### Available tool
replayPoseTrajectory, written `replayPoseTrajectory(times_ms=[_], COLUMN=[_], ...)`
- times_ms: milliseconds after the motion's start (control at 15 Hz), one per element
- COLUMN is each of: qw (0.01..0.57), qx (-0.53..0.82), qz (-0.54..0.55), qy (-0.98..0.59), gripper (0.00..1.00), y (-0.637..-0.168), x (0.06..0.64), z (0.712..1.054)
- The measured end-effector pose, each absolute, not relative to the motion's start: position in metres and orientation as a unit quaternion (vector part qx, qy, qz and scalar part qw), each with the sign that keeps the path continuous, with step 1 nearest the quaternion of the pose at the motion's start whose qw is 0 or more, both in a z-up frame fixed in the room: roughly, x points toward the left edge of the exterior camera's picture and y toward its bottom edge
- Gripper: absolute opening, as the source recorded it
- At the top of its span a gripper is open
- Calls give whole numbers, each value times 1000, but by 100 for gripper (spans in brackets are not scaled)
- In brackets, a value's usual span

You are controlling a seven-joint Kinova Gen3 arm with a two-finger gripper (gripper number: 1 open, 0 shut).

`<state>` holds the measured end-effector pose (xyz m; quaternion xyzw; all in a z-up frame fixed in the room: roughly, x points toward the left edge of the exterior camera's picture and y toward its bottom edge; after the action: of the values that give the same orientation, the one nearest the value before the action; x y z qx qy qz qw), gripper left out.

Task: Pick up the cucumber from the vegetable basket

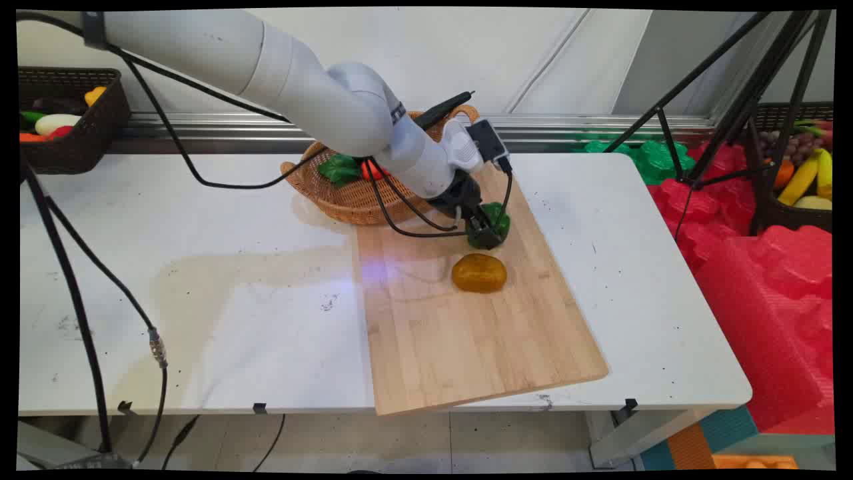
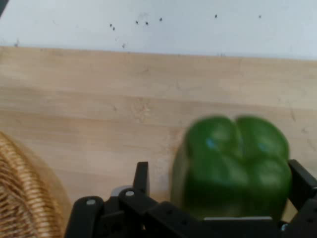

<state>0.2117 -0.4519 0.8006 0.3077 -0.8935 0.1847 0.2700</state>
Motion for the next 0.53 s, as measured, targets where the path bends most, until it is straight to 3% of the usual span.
replayPoseTrajectory(times_ms=[533], qw=[295], qx=[302], qz=[209], qy=[-882], gripper=[100], y=[-426], x=[221], z=[842])
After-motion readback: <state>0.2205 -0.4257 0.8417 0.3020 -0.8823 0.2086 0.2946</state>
